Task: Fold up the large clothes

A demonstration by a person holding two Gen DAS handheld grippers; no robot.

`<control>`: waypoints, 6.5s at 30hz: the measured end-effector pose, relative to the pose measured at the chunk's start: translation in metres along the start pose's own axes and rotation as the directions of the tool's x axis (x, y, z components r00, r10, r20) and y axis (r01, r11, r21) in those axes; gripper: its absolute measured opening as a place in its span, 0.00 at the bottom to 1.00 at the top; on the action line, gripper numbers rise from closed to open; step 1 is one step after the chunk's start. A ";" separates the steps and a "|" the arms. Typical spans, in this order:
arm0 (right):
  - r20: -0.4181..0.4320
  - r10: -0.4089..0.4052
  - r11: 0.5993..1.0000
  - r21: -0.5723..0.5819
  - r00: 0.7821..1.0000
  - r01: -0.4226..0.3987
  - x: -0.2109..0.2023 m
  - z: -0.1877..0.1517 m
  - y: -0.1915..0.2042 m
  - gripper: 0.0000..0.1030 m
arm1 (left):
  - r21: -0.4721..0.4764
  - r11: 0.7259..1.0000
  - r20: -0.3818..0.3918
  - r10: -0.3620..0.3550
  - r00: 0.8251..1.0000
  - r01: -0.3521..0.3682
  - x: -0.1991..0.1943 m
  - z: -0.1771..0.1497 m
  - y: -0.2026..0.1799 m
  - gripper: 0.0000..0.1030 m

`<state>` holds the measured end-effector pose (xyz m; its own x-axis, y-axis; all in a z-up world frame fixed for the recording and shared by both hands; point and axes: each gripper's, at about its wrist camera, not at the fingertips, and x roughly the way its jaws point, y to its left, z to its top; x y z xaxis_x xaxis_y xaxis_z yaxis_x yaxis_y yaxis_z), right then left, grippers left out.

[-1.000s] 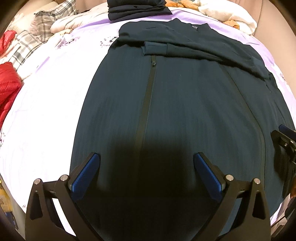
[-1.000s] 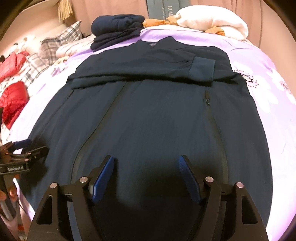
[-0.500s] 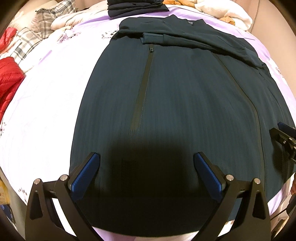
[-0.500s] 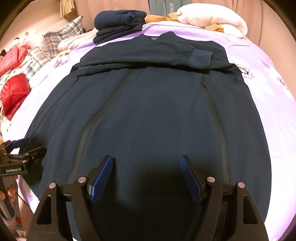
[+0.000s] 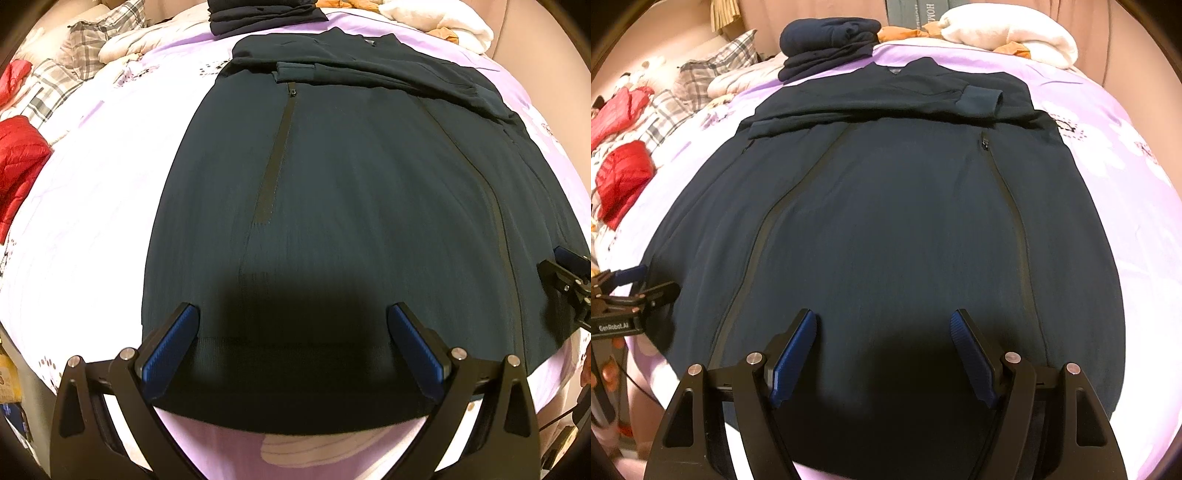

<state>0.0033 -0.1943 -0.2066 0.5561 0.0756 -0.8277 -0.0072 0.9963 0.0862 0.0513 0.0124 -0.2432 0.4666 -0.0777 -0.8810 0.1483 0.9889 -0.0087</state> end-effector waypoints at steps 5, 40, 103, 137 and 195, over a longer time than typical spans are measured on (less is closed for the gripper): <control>-0.003 -0.004 1.000 0.004 1.000 0.004 -0.003 -0.004 0.001 0.73 | -0.005 1.000 0.000 -0.007 1.000 0.007 -0.003 -0.008 -0.001 1.00; -0.039 0.043 0.999 -0.002 0.998 -0.044 -0.037 -0.034 -0.016 0.73 | -0.245 0.961 0.096 -0.110 0.989 0.131 -0.049 -0.016 0.083 0.99; 0.059 -0.007 0.999 -0.033 0.998 0.009 0.026 0.040 -0.010 0.81 | 0.075 0.996 -0.028 -0.042 0.999 0.044 0.034 0.060 -0.013 0.99; 0.009 -0.014 0.999 0.041 1.000 0.014 -0.017 -0.022 -0.012 0.82 | 0.067 0.995 -0.043 -0.072 0.997 0.075 -0.004 -0.007 0.001 0.99; 0.119 0.363 0.809 0.452 0.924 -0.376 0.005 0.009 -0.113 0.82 | -0.234 0.871 0.015 -0.442 0.897 0.433 0.018 0.057 0.079 0.99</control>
<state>0.0145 -0.3073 -0.2151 0.6104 0.4269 -0.6672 0.1605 0.7582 0.6320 0.1213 0.0815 -0.2327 0.3657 -0.5085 -0.7796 0.1273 0.8570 -0.4993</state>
